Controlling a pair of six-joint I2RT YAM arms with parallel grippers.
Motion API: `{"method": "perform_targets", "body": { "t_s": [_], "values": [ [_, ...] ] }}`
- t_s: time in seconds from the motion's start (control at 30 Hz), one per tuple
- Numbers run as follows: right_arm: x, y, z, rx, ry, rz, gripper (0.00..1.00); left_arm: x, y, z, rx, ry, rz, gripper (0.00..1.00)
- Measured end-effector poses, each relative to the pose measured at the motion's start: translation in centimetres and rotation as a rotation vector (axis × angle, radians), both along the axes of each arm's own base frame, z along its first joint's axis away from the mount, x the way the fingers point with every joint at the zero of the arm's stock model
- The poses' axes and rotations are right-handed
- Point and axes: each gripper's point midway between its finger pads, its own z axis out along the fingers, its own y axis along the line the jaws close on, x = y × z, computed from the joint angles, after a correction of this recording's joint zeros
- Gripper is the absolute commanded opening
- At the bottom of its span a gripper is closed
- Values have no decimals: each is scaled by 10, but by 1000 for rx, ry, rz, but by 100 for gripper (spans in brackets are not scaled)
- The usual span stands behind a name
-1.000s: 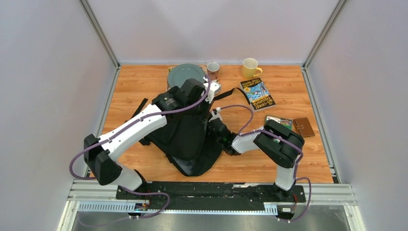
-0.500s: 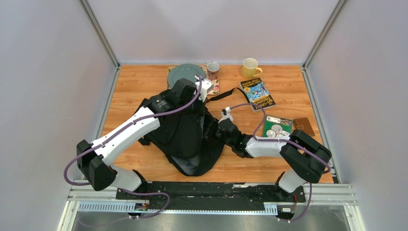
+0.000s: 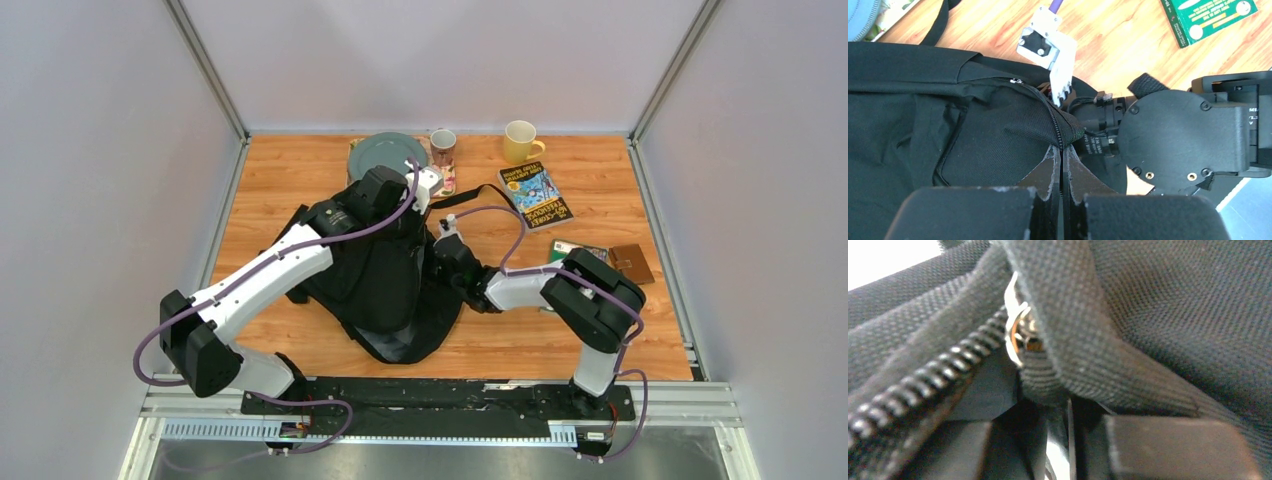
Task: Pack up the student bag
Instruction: Place the book in the student bag, then pick up the book from the center of the board.
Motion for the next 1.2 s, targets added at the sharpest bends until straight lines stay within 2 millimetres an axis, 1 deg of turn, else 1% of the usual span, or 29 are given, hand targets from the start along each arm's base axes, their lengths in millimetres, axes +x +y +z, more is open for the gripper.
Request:
{"method": "perform_targets", "body": {
  "t_s": [0.07,0.1,0.13,0.2,0.23,0.3,0.37,0.4,0.43,0.5,0.57,0.6,0.67,0.7,0.77,0.8,0.87,0.9,1.0,1.03,1.07,1.1,1.13,1.2],
  "values": [
    [0,-4,1,1,-7,4,40,0,1,-2,3,2,2,0],
    [-4,-13,-2,-16,-7,6,47,0,1,-4,5,4,2,0],
    [-6,-21,-3,-32,-5,-1,49,-1,2,-5,6,5,3,0],
    [-11,-44,-4,-95,-9,-23,50,-2,4,-9,9,9,8,0],
    [-12,-57,-1,-129,-13,-43,51,-3,5,-10,9,11,10,0],
    [-9,-80,18,-176,-55,-100,58,-5,6,-14,6,15,12,0],
    [-2,-105,44,-202,-123,-189,59,-7,6,-16,-1,16,12,0],
    [1,-119,45,-231,-144,-234,60,-8,6,-19,-5,19,11,0],
    [3,-131,62,-212,-178,-275,60,-9,6,-22,-8,24,9,0],
    [7,-156,65,-237,-196,-339,60,-12,5,-28,-13,38,4,0],
    [9,-178,61,-282,-203,-381,60,-15,4,-35,-16,54,-4,0],
    [9,-185,59,-301,-202,-389,60,-17,5,-37,-15,62,-5,5],
    [5,-187,56,-325,-199,-367,60,-18,3,-41,-23,72,-8,16],
    [2,-187,53,-334,-194,-355,60,-19,2,-43,-27,76,-11,17],
    [-4,-189,47,-366,-179,-327,60,-23,1,-51,-33,98,-17,9],
    [-8,-192,44,-383,-172,-318,60,-25,1,-55,-30,112,-19,14],
    [-14,-196,44,-400,-173,-305,60,-27,1,-67,-17,140,-21,29],
    [-17,-197,47,-391,-185,-294,60,-27,1,-77,-9,155,-17,29],
    [-25,-197,54,-368,-206,-259,60,-35,9,-107,55,228,1,39],
    [-28,-196,55,-366,-206,-243,60,-36,12,-113,73,241,9,46],
    [-31,-195,54,-367,-203,-225,60,-36,15,-118,85,245,24,61],
    [-34,-195,52,-370,-196,-209,60,-37,19,-121,91,243,38,63],
    [-37,-194,51,-373,-191,-196,60,-38,23,-121,93,235,47,63],
    [-44,-195,45,-382,-176,-163,61,-41,33,-113,76,219,82,64]
  ]
}}
